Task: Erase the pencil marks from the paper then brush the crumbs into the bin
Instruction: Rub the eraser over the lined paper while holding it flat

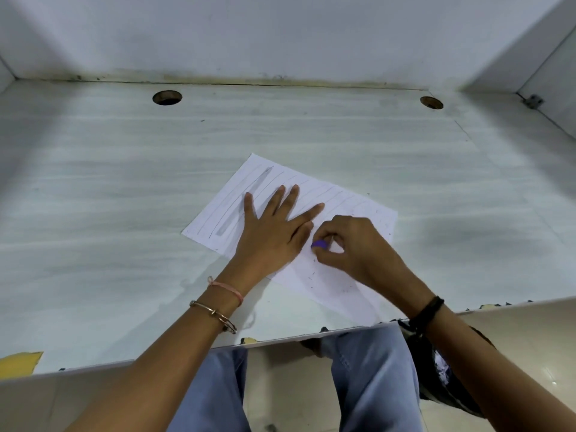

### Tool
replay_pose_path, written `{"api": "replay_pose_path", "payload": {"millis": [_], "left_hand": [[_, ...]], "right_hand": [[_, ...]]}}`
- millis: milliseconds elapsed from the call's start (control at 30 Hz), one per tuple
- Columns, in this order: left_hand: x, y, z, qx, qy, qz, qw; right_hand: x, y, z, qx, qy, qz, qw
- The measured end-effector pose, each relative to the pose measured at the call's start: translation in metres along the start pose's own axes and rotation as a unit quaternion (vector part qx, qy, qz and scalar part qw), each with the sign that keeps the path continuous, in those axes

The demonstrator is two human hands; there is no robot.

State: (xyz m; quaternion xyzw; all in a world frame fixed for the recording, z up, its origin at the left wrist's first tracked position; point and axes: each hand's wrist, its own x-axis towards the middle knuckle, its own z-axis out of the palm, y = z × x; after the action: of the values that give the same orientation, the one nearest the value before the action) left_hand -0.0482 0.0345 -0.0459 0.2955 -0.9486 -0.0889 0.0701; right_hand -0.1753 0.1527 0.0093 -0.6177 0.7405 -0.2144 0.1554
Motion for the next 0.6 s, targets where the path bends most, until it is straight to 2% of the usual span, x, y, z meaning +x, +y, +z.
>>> {"api": "replay_pose_path", "payload": {"millis": [33, 167, 300, 333, 433, 467, 600], "left_hand": [[0.0, 0.0, 0.0, 0.0, -0.003, -0.002, 1.0], [0.0, 0.0, -0.002, -0.009, -0.018, -0.007, 1.0], [-0.001, 0.0, -0.002, -0.007, -0.009, 0.001, 1.0], [-0.001, 0.0, -0.002, -0.005, -0.013, 0.0, 1.0], [0.001, 0.0, -0.002, -0.017, -0.023, -0.008, 1.0], [0.001, -0.001, -0.002, -0.017, -0.02, -0.007, 1.0], [-0.001, -0.002, 0.001, 0.019, -0.009, 0.01, 1.0]], "right_hand": [[0.001, 0.001, -0.002, 0.002, -0.008, 0.001, 1.0], [0.015, 0.013, -0.017, 0.015, 0.065, 0.049, 0.997], [0.0, -0.004, -0.003, -0.007, -0.049, -0.008, 0.999], [0.003, 0.0, -0.007, 0.0, -0.044, 0.001, 0.999], [0.018, 0.014, -0.021, -0.006, 0.056, 0.05, 0.997], [0.018, 0.009, -0.019, -0.025, 0.055, 0.047, 0.997], [-0.001, -0.015, -0.004, 0.01, -0.089, -0.023, 0.996]]}}
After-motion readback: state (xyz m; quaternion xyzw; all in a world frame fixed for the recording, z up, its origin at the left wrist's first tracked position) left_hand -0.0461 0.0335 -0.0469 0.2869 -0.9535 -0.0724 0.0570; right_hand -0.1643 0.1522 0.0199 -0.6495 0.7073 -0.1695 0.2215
